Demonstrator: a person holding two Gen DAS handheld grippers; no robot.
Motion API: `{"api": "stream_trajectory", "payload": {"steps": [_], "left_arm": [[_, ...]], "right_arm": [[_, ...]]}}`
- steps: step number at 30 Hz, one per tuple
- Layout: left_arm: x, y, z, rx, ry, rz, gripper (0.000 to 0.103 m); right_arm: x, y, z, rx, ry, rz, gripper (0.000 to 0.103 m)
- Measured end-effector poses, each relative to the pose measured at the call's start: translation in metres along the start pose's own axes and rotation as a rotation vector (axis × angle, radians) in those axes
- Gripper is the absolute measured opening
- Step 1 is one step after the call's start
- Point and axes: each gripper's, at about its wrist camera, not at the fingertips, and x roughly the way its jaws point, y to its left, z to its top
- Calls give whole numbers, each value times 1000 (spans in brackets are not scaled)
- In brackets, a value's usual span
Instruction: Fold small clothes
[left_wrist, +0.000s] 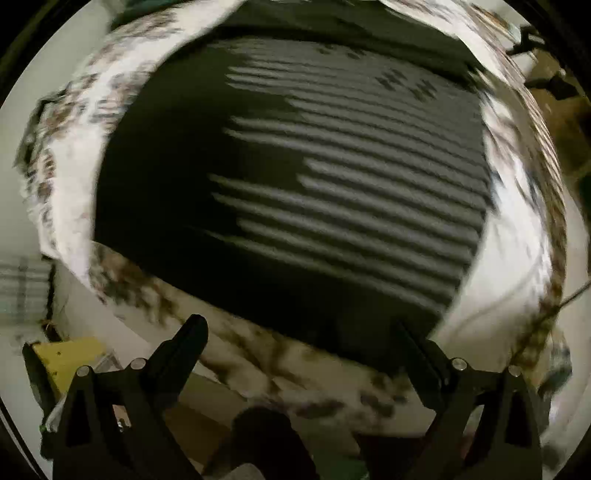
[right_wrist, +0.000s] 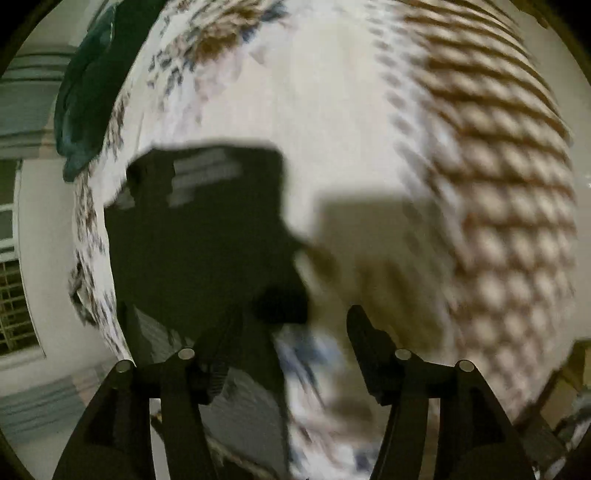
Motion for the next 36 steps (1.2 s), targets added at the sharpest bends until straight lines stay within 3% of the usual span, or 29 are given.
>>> {"api": "stream_trajectory", "payload": {"steps": [4, 9, 12, 14, 15, 21, 26, 27, 28, 29, 32, 36], "left_arm": [[30, -37, -10, 100, 43, -32, 100], [79, -84, -3, 207, 12, 35, 99], [86, -101, -1, 255, -18, 30, 68], [77, -106, -3, 276, -62, 28, 31], [72, -107, -3, 281, -80, 41, 4], [41, -87, 0, 221, -115, -32, 5], [12, -78, 4, 201, -135, -66, 4], [6, -75, 6, 196, -140, -73, 4], [0, -74, 7, 188, -144, -78, 4], [-8, -69, 10, 174, -152, -86, 4], [-34, -55, 14, 121, -182, -120, 4], [-56, -9, 35, 36, -224, -181, 4]], "right_arm": [[-8, -45, -50, 29, 30, -20, 65], [12, -69, -48, 49, -16, 57, 65], [30, -62, -17, 81, -46, 144, 65], [38, -57, 5, 108, -69, 217, 65], [41, -54, 15, 116, -81, 243, 65], [58, -21, 82, 135, -138, 331, 65], [86, 4, 130, 134, -76, 322, 65], [93, 14, 135, 124, -72, 282, 58], [96, 22, 137, 115, -72, 224, 24], [98, 30, 138, 112, -60, 183, 6], [83, 55, 137, 73, -87, 104, 6], [51, 96, 131, 7, -99, 36, 5]]}}
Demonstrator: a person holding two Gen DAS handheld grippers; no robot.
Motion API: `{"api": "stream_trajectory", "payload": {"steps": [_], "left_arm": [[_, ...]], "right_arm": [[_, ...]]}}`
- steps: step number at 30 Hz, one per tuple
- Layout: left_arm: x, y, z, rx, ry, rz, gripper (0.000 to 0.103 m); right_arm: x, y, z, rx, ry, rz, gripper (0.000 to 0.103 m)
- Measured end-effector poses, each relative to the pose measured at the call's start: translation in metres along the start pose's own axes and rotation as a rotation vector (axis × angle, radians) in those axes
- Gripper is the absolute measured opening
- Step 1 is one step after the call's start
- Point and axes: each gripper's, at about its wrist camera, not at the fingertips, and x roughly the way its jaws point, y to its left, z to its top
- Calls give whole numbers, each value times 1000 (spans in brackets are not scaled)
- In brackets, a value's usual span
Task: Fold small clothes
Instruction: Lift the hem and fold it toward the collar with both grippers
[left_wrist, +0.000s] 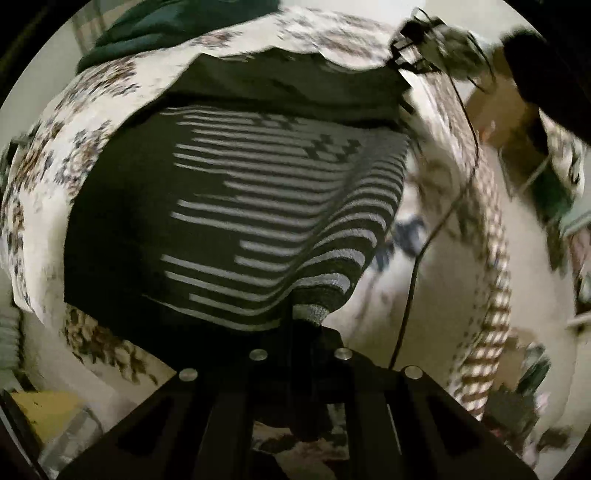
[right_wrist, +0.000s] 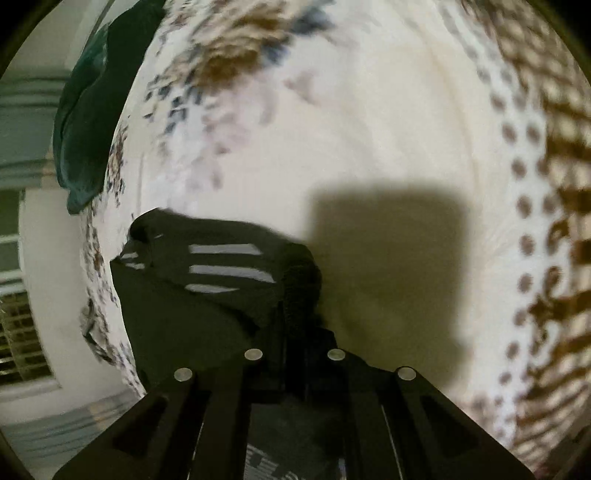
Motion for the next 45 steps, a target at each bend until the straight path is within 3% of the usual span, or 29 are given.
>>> {"api": "stream_trajectory", "payload": {"steps": [6, 11, 14, 20, 25, 28, 30, 32, 33, 34, 35, 36, 37, 41, 45], "left_arm": [[-26, 88, 25, -194, -44, -89, 4], [-27, 183, 33, -353, -33, -149, 4], [-22, 237, 34, -432, -28, -177, 4], [-4, 338, 36, -580, -30, -211, 4], [32, 390, 32, -649, 11, -242, 4], [66, 407, 26, -662, 106, -301, 8], [77, 418, 19, -697, 154, -326, 14], [77, 428, 13, -723, 174, -334, 19], [71, 435, 9, -733, 164, -343, 23], [68, 438, 8, -733, 160, -340, 33], [62, 442, 7, -731, 154, -336, 40], [56, 446, 6, -730, 147, -335, 53], [49, 449, 6, -729, 134, -336, 55], [47, 452, 17, -675, 130, -316, 56], [61, 433, 30, -588, 134, -274, 56]], "right_arm": [[-34, 103, -8, -105, -23, -82, 5], [-23, 215, -14, -178, -38, -147, 5], [4, 283, -13, -198, -49, -178, 5], [104, 409, -8, -261, -27, -269, 5], [187, 461, 0, -258, -7, -342, 5], [227, 463, 6, -221, 39, -410, 6], [243, 457, 9, -185, 88, -383, 11], [238, 450, 7, -145, 87, -315, 30], [233, 447, 3, -139, 87, -283, 44], [226, 445, -2, -136, 84, -254, 57], [214, 441, -11, -136, 71, -219, 60], [201, 436, -24, -145, 67, -191, 61], [191, 432, -38, -156, 70, -178, 64], [152, 389, -124, -205, 98, -155, 69], [155, 320, -236, -169, 171, -200, 69]]}}
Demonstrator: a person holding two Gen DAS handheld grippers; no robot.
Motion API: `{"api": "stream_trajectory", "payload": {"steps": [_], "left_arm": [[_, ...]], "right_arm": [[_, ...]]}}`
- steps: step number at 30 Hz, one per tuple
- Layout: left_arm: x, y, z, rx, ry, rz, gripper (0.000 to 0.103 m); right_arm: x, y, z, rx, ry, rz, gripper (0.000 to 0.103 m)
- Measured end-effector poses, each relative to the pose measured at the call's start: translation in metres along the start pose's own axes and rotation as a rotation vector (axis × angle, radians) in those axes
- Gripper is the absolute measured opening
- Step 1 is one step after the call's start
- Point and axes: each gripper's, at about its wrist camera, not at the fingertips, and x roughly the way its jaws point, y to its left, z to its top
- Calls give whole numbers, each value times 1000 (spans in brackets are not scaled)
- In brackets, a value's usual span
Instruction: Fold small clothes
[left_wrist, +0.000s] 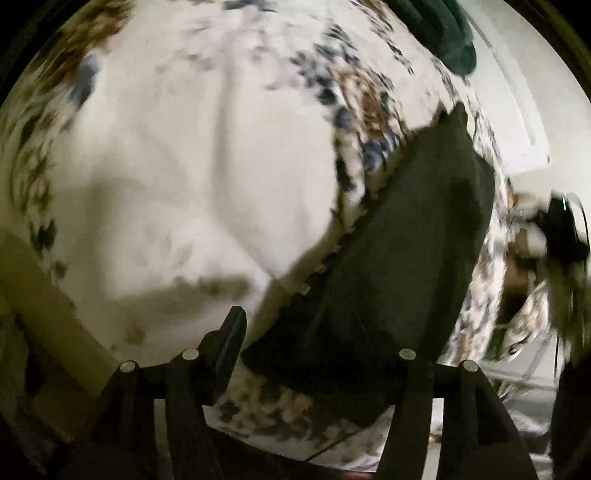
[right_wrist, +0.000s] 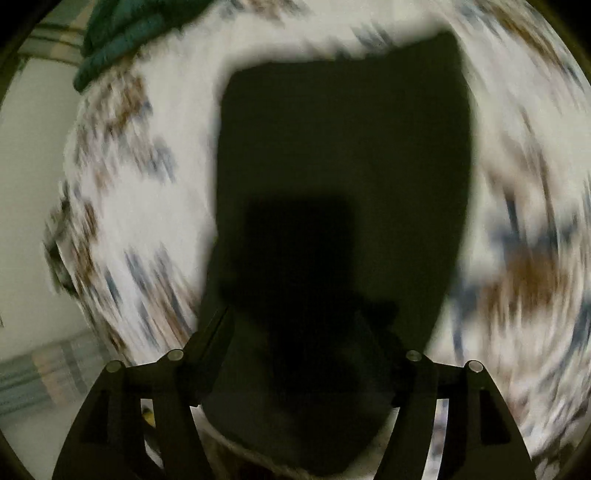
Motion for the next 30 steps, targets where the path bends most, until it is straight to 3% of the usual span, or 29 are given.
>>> {"api": "stream_trajectory", "payload": {"steps": [2, 5, 8, 9, 10, 12, 15, 16, 23, 27, 29, 30], "left_arm": [[14, -11, -1, 57, 10, 33, 56], [33, -25, -5, 111, 44, 78, 56], [43, -36, -10, 191, 46, 130, 52], [45, -38, -12, 212, 43, 145, 37], [46, -38, -12, 223, 50, 155, 17], [47, -37, -13, 230, 54, 179, 7], [39, -36, -15, 231, 38, 163, 4], [33, -36, -17, 235, 33, 149, 4], [28, -31, -29, 281, 92, 131, 4], [30, -14, -22, 207, 175, 90, 5], [18, -2, -21, 172, 174, 41, 7], [15, 4, -20, 163, 173, 23, 16]], "right_arm": [[35, -25, -72, 63, 79, 14, 69], [78, -48, -157, 163, 162, 108, 69], [104, -60, -206, 246, 157, 178, 69], [109, -61, -217, 256, 148, 206, 68], [114, -62, -224, 257, 124, 220, 66], [121, -63, -232, 263, 81, 201, 62], [130, -67, -244, 312, 49, 187, 12], [127, -69, -248, 334, 33, 185, 10], [102, -76, -260, 300, 10, 67, 6], [114, -75, -248, 284, 59, 71, 7], [113, -73, -248, 280, 73, 111, 17], [114, -74, -247, 283, 76, 124, 32]]}}
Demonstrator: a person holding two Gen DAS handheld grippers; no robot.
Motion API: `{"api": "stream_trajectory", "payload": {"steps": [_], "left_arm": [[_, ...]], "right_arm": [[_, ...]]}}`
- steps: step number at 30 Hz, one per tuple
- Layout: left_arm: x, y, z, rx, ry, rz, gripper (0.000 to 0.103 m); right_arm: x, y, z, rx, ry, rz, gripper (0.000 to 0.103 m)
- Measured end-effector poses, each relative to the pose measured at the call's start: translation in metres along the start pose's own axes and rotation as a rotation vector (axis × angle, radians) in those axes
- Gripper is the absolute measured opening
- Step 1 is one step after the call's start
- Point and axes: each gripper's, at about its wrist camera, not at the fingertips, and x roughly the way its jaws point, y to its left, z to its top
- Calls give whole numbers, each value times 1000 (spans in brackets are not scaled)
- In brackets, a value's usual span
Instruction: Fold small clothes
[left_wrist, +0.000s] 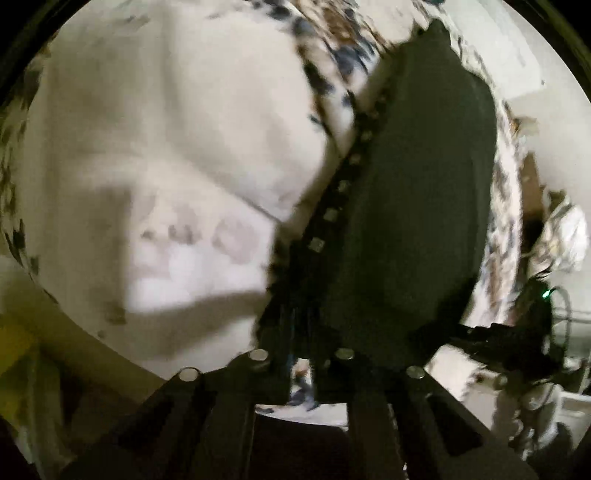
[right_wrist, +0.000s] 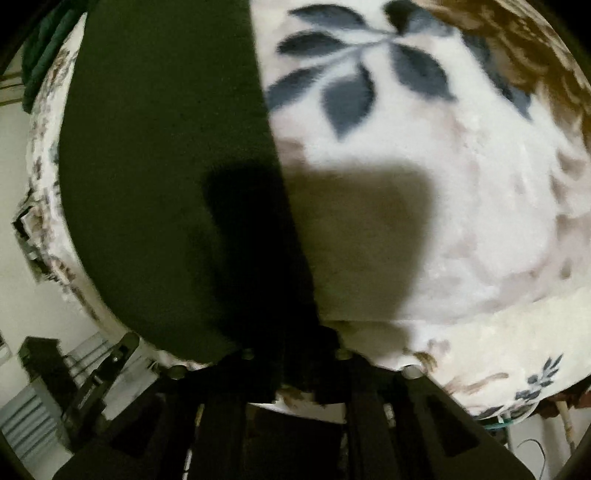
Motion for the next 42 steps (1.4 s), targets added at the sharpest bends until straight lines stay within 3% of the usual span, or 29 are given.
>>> {"api": "stream_trajectory", "payload": {"steps": [1, 3, 6, 9, 11, 18, 20, 21, 22, 25, 31, 38, 42], "left_arm": [[-4, 7, -1, -5, -2, -27, 30], [-3, 15, 4, -11, -5, -83, 52], [9, 8, 16, 23, -7, -136, 52], [31, -6, 24, 104, 33, -118, 52], [45, -14, 29, 139, 54, -104, 52], [45, -30, 24, 208, 37, -112, 50], [50, -37, 26, 205, 36, -113, 47], [50, -39, 26, 204, 36, -112, 26], [48, -38, 26, 201, 39, -113, 10], [44, -38, 25, 185, 38, -115, 9], [17, -37, 22, 171, 41, -161, 8], [-12, -74, 47, 207, 39, -258, 8], [-43, -110, 74, 205, -22, -337, 8]], "right_arm": [[-3, -6, -1, 7, 0, 25, 49], [-2, -14, -6, 20, -1, 70, 62], [12, -26, -9, 40, 8, 138, 62], [22, -34, -10, 50, -4, 181, 62], [23, -35, -11, 39, -27, 219, 68], [30, -33, -15, 27, -67, 287, 68], [31, -31, -13, 28, -85, 278, 65], [31, -29, -13, 30, -97, 268, 57], [32, -27, -13, 35, -100, 257, 40], [33, -35, -12, 68, -103, 287, 17], [11, -41, -24, 79, -104, 331, 13], [-30, -25, -25, 45, -106, 469, 13], [-70, -1, -15, 44, -155, 561, 13]]}}
